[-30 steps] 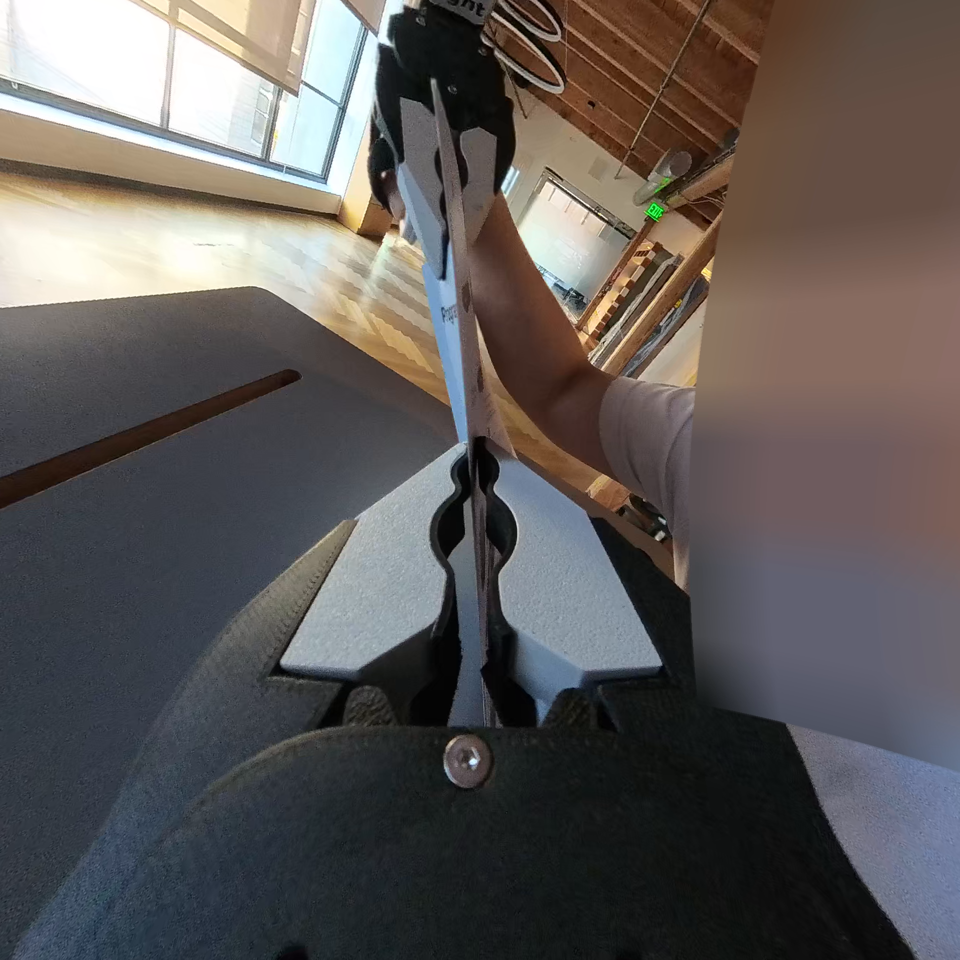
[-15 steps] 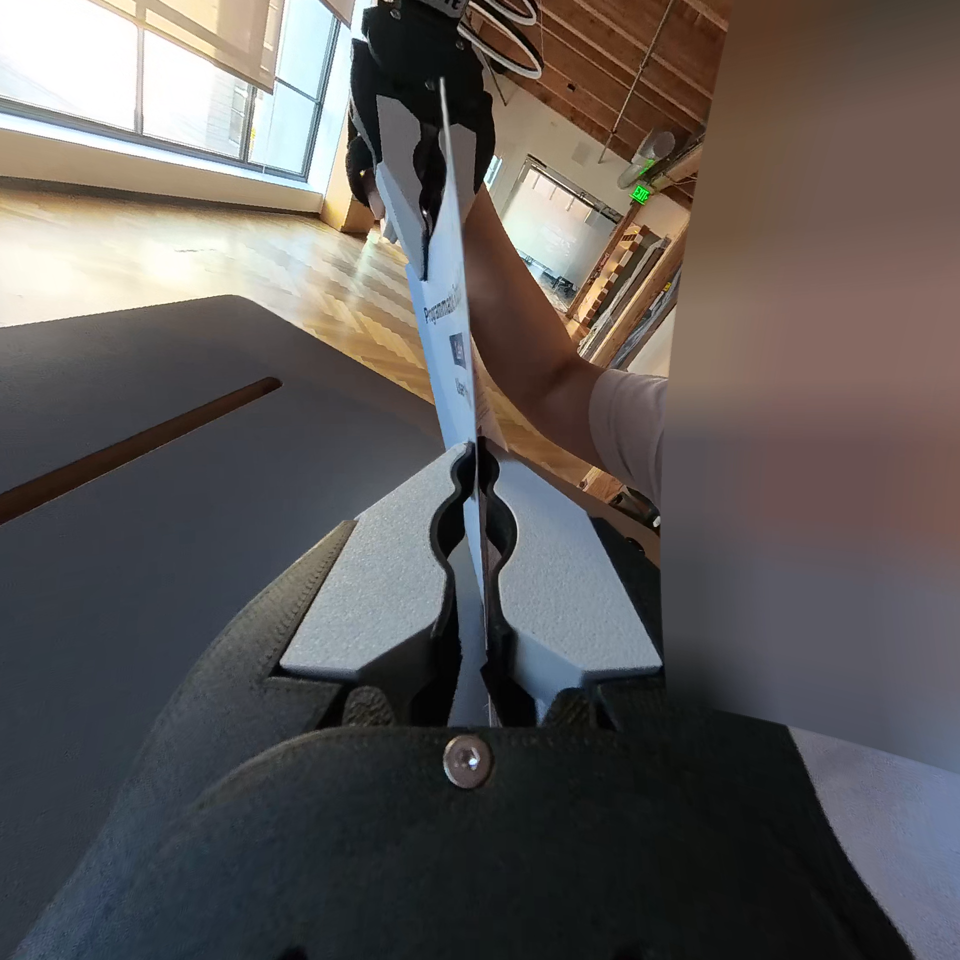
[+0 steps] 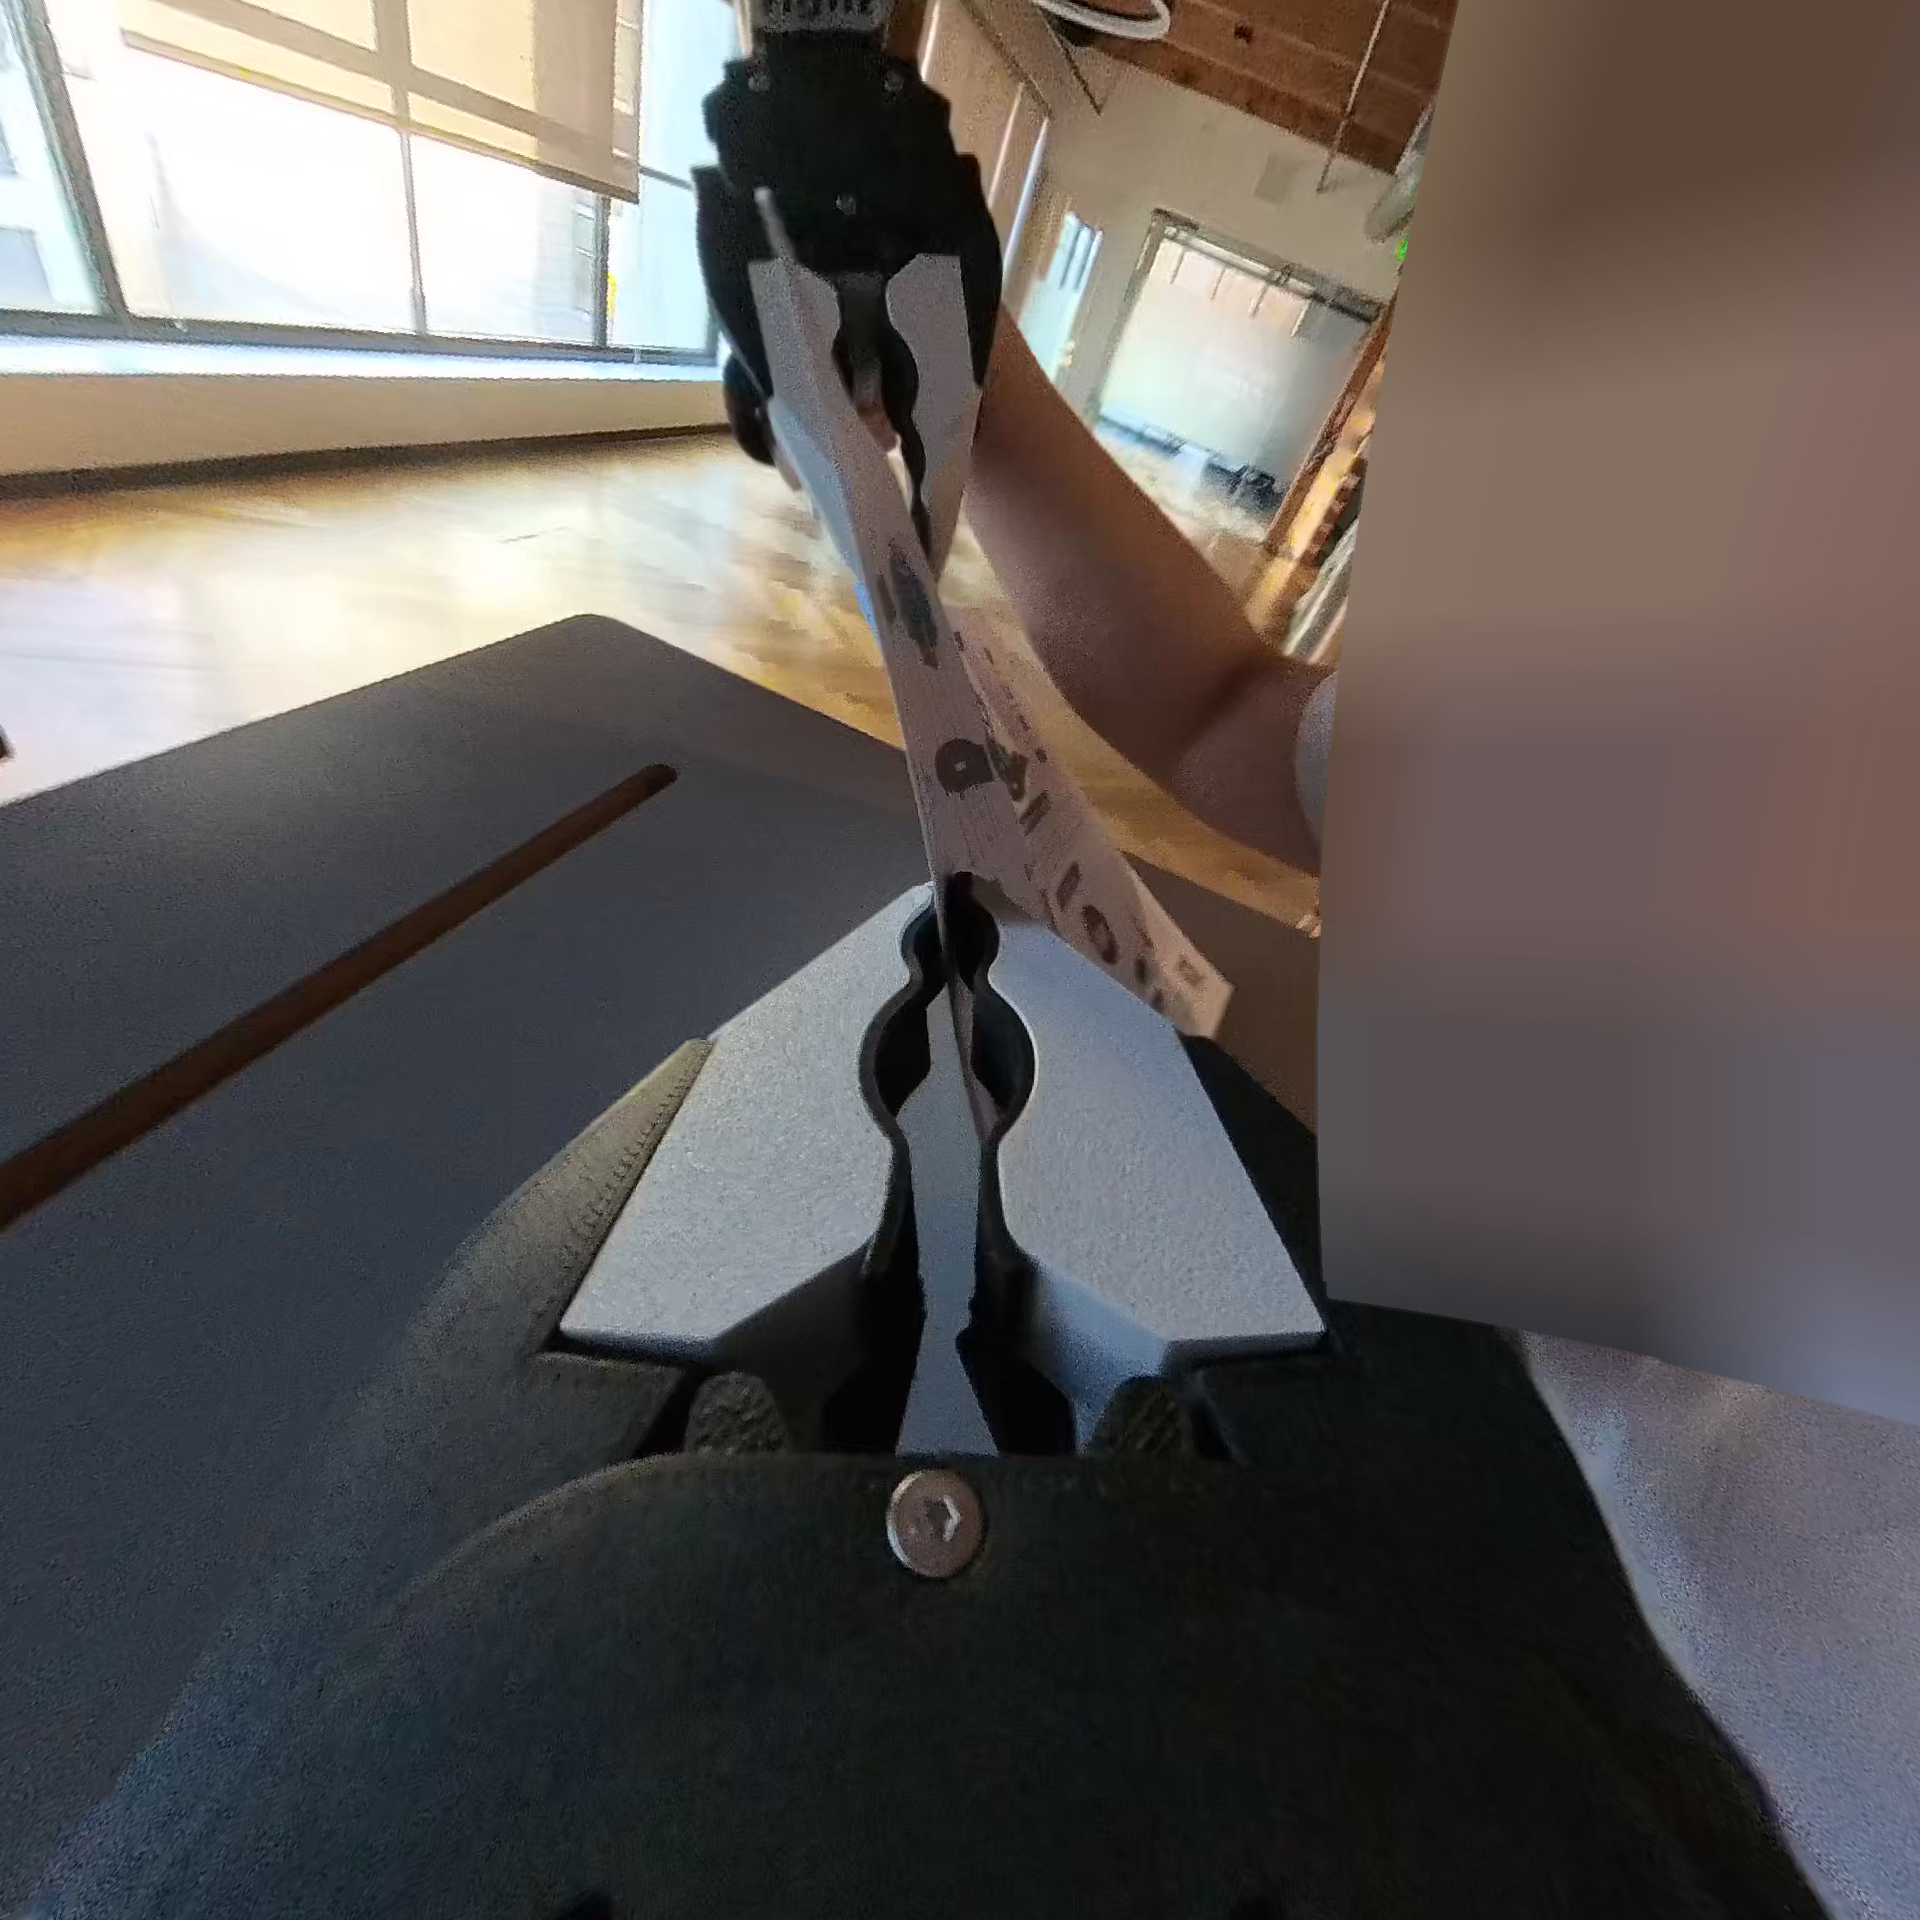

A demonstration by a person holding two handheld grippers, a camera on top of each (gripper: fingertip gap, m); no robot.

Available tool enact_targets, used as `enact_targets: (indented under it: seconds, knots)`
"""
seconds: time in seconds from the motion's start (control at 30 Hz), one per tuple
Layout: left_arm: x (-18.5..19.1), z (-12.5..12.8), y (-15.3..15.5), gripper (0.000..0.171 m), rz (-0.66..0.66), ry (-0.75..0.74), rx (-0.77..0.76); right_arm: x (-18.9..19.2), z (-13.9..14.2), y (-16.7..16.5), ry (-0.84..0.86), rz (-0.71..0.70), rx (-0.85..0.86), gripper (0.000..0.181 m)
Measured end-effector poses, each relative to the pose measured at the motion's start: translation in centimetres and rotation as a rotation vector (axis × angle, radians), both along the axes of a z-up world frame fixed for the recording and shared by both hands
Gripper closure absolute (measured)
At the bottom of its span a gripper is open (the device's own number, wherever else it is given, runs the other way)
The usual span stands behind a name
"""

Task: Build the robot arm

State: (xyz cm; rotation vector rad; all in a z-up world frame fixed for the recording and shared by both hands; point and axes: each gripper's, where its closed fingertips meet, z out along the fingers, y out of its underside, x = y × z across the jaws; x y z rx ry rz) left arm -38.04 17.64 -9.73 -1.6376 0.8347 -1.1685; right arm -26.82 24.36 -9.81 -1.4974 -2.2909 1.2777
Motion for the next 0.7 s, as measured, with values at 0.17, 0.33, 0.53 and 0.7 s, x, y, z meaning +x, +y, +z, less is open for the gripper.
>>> enact_targets:
  seconds: [0.17,0.33,0.53,0.7]
  knots:
    - [0.7,0.0,0.4,0.171,0.032,0.039,0.062,1.4,-2.4,0.2,-0.086,-0.016,-0.141,0.157]
    - [0.7,0.0,0.6,0.171,0.037,0.015,0.056,3.4,-5.0,2.2,-0.058,-0.175,-0.271,0.141]
    - [0.8,0.1,0.4,0.171,0.028,0.019,0.065,10.4,-8.2,5.7,0.218,-0.688,-0.273,0.122]
    - [1.2,0.7,-0.2,0.171,0.013,0.023,0.105,18.3,-12.0,5.8,0.476,-1.17,-0.462,0.113]
